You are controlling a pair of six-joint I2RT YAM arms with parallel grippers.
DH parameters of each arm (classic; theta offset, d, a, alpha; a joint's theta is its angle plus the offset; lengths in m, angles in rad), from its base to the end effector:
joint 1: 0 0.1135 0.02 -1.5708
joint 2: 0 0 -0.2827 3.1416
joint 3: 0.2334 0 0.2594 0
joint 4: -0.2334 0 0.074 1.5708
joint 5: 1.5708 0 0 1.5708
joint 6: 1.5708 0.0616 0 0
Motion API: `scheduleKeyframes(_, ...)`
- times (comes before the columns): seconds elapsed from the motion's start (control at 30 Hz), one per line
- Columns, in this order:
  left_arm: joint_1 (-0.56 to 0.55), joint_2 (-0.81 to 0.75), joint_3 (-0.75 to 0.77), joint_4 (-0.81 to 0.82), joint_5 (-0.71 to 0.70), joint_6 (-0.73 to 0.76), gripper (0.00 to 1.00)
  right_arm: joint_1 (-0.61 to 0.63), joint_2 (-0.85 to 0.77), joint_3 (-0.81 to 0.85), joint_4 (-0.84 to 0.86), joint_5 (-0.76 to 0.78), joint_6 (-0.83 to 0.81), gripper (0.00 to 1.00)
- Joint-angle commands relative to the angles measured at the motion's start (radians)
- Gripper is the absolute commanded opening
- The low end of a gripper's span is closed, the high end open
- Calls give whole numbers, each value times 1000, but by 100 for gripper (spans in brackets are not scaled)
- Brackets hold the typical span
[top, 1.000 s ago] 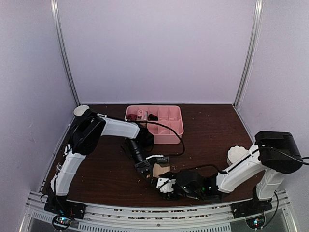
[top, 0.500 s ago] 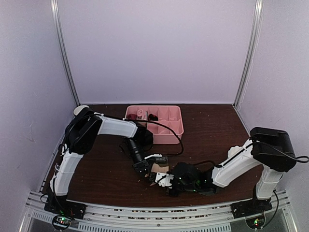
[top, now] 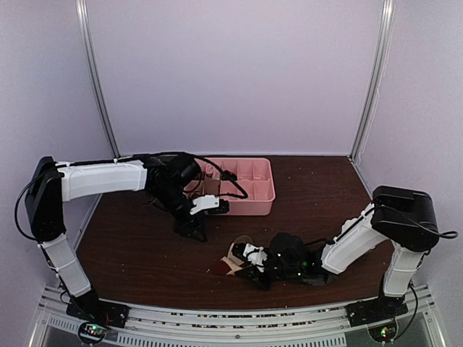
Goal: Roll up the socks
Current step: Roll the sock at the center of the board.
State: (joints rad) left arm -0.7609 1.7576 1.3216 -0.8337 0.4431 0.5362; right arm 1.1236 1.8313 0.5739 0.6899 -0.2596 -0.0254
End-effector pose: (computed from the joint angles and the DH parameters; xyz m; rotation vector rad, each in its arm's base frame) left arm 0.2462 -0.2709 0.2153 1.7781 2.1867 -0.6784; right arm 0.1329 0.3137 0.0933 -1.3608 1.8051 0.8965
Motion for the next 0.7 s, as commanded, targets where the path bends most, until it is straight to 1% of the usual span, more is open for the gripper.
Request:
scheduleKeyframes(0.0, 120, 109, 70, -12, -43, -34, 92, -27, 55, -55, -169, -86, 79, 0)
scheduleKeyframes(0.03, 123, 59, 35, 53, -82, -46, 97, -35, 57, -53, -170, -105, 88, 0)
scheduleKeyframes(0.07, 107, -17, -25, 150, -152, -43, 98, -42, 60, -51, -169, -120, 97, 0)
scheduleKeyframes(0.1, 85, -137, -98, 254, -202, -29, 98, -48, 64, -50, -168, -134, 107, 0)
scheduleKeyframes(0.13, 87, -209, -156, 343, -203, -29, 98, -53, 67, -51, -166, -145, 117, 0)
scheduleKeyframes(0.17, 99, -239, -215, 427, -201, -56, 98, -59, 71, -52, -163, -158, 123, 0)
scheduleKeyframes(0.2, 107, -218, -206, 455, -237, -102, 98, -64, 76, -52, -160, -167, 131, 0)
scheduleKeyframes(0.23, 118, -167, -158, 410, -234, -98, 98, -70, 83, -51, -159, -182, 140, 0)
scheduleKeyframes(0.27, 133, -111, -90, 299, -153, -46, 98, -75, 89, -50, -156, -198, 147, 0)
scheduleKeyframes(0.3, 148, -54, -22, 182, -41, 13, 98, -80, 93, -49, -158, -205, 155, 0)
scheduleKeyframes(0.33, 153, -16, 14, 96, 62, 75, 98, -86, 98, -48, -160, -209, 166, 0)
scheduleKeyframes(0.37, 144, -4, 14, 73, 107, 104, 98, -93, 107, -48, -156, -224, 179, 0)
scheduleKeyframes(0.47, 77, -68, -104, 163, 128, 213, 98, -126, 139, -55, -119, -279, 245, 0)
scheduleKeyframes(0.53, 18, -112, -169, 193, 143, 289, 96, -143, 166, -62, -100, -304, 276, 0)
scheduleKeyframes(0.6, -51, -117, -190, 189, 143, 331, 89, -154, 187, -68, -85, -326, 298, 0)
scheduleKeyframes(0.67, -101, -80, -169, 169, 130, 331, 80, -162, 202, -71, -76, -342, 317, 0)
